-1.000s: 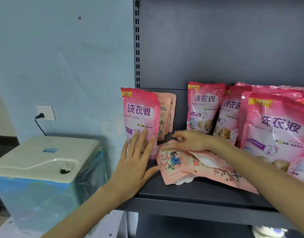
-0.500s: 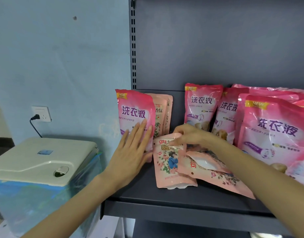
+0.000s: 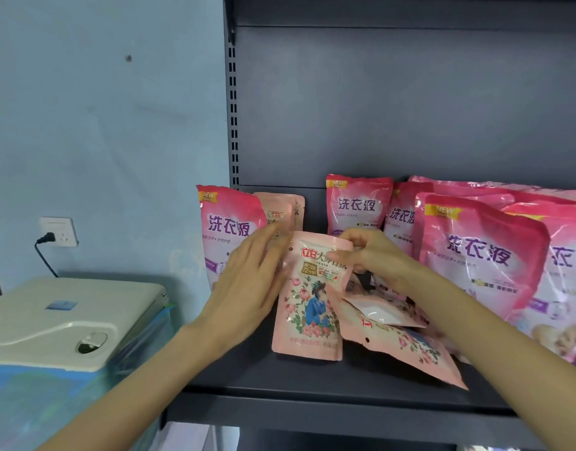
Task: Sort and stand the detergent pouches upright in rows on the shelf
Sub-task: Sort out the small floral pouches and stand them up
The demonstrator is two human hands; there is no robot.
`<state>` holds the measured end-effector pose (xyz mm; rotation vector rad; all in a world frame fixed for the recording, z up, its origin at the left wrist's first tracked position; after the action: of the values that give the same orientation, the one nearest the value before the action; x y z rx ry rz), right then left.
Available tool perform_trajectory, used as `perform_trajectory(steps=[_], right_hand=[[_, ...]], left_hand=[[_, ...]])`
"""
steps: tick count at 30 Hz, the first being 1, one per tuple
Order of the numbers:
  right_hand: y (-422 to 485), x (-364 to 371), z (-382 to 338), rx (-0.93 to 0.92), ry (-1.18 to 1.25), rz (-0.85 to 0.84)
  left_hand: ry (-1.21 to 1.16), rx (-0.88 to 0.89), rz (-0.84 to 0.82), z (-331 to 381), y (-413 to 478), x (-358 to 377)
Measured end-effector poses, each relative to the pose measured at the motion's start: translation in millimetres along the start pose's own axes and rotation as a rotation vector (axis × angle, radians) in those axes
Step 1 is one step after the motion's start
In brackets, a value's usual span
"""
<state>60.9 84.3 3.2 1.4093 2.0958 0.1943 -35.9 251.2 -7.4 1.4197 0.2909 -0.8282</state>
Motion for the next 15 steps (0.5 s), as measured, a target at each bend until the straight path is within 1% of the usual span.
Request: perform_trajectory(steps=[2, 5, 7, 9, 11, 15], right_hand=[[-5, -5, -5, -0.025, 0.040, 0.020], [-11, -15, -12, -0.065, 0.121, 0.055], [-15, -22, -15, -0.087, 0.123, 0.076], [-19, -27, -16, -0.104, 0.105, 0.095], [-22, -30, -15, -0.110, 0.104, 0.107], [-26, -29, -15, -0.124, 0.129, 0.133]], left_hand=[[-0.076, 0.004, -0.011, 9, -1, 3], [-0.312, -0.077, -0.030, 15, -2, 7], [-0.514, -0.159, -0.084, 19, -2, 10], [-0.678, -0.286, -0.149, 19, 0, 13], [-0.705, -0.359, -0.179, 18, 2, 17], [-0.696, -0.386, -0.228, 16, 6, 21]])
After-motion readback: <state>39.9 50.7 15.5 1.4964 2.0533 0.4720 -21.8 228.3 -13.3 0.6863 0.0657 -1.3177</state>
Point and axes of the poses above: each hand's wrist, its own y-axis towards the middle knuckle, its own x-axis out of the palm, z = x × y, the point moved 6 cm from there along y, towards the middle knuckle, and after that the axes turned 14 degrees about -x, right-handed, at the moved point
